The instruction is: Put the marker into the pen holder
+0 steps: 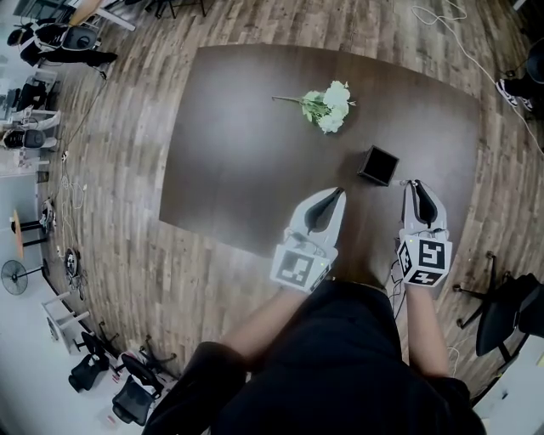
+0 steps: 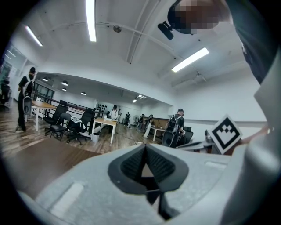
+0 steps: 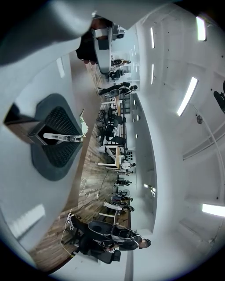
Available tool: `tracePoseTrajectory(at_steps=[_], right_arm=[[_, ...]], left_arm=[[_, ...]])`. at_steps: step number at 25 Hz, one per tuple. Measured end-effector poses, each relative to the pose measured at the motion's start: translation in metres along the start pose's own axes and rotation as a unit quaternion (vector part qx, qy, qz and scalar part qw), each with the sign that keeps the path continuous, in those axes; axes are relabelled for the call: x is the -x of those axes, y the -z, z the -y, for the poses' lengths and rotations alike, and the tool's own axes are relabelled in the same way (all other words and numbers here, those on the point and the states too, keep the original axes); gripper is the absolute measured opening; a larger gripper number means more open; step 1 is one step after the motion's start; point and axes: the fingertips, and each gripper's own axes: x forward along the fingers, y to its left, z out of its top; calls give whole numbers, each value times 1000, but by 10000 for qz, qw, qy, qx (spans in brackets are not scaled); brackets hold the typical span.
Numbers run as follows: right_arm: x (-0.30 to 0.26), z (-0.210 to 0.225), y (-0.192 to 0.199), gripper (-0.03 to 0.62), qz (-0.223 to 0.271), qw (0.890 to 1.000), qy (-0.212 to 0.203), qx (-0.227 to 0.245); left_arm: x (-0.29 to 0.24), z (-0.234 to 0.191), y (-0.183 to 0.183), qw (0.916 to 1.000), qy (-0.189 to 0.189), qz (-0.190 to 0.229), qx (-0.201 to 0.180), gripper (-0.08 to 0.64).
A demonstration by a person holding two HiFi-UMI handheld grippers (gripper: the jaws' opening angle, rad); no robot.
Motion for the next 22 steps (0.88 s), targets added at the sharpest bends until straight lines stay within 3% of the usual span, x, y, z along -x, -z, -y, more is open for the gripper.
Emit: tracePoseTrajectory(at_steps=[5,11,22], right_arm=[[-24,4,2,49,-109,9999,4,38],[-52,5,16,49,-275,9996,-57,94],[-103,-7,65,49,-743,9967,-252,214]], left_arm=[[-8,-16,7,9999,-61,-105,-86,0],[-17,-29,5,9998,-130,-80,160,0],[-16,-58,23,9990,-303,-307,87,0]])
